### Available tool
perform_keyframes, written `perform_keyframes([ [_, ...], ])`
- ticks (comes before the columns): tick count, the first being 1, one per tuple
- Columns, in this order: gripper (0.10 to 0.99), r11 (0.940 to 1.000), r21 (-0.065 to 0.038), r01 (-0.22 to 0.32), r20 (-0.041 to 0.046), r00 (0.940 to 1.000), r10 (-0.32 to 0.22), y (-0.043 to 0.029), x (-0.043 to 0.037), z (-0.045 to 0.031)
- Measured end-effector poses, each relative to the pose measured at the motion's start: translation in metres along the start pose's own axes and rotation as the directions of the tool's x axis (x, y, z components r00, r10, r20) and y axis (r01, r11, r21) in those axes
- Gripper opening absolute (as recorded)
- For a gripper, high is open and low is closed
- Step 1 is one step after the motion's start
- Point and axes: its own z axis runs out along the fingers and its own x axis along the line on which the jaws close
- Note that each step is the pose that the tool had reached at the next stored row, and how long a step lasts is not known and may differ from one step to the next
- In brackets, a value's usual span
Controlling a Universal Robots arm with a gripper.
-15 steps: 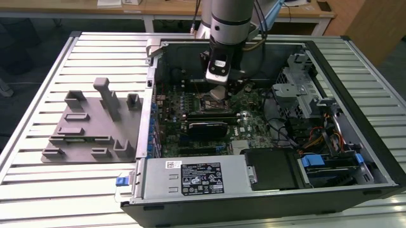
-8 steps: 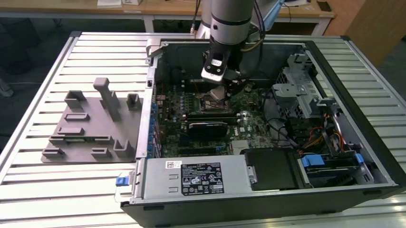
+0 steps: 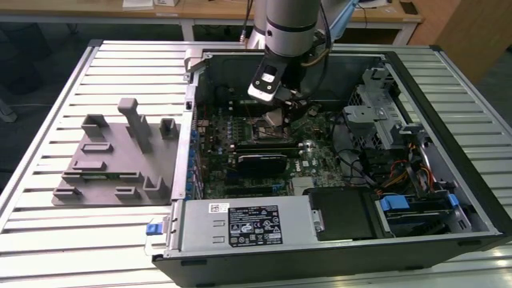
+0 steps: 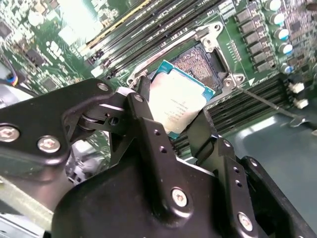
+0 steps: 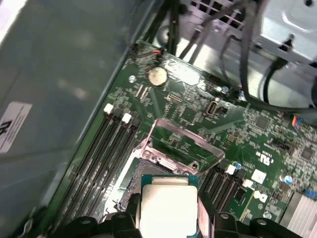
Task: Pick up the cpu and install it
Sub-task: 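Place the cpu into insertion slot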
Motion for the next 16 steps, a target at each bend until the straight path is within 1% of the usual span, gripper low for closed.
perform_keyframes([
  [2,0.541,0.9994,0.000,-0.036,0.0016,0.9994,0.036,0.0000,0.0000,0.0001],
  [4,0.541,0.9975,-0.001,-0.071,0.0031,0.9975,0.071,0.0000,0.0000,0.0003],
  [8,0.541,0.9896,-0.002,-0.144,0.0064,0.9896,0.144,0.0000,0.0000,0.0008],
  [11,0.541,0.9801,-0.003,-0.199,0.0087,0.9800,0.199,-0.0001,0.0000,0.0012],
  [14,0.541,0.9675,-0.004,-0.253,0.0110,0.9674,0.253,-0.0001,0.0000,0.0015],
  [16,0.541,0.9576,-0.005,-0.288,0.0125,0.9576,0.288,-0.0001,0.0000,0.0018],
])
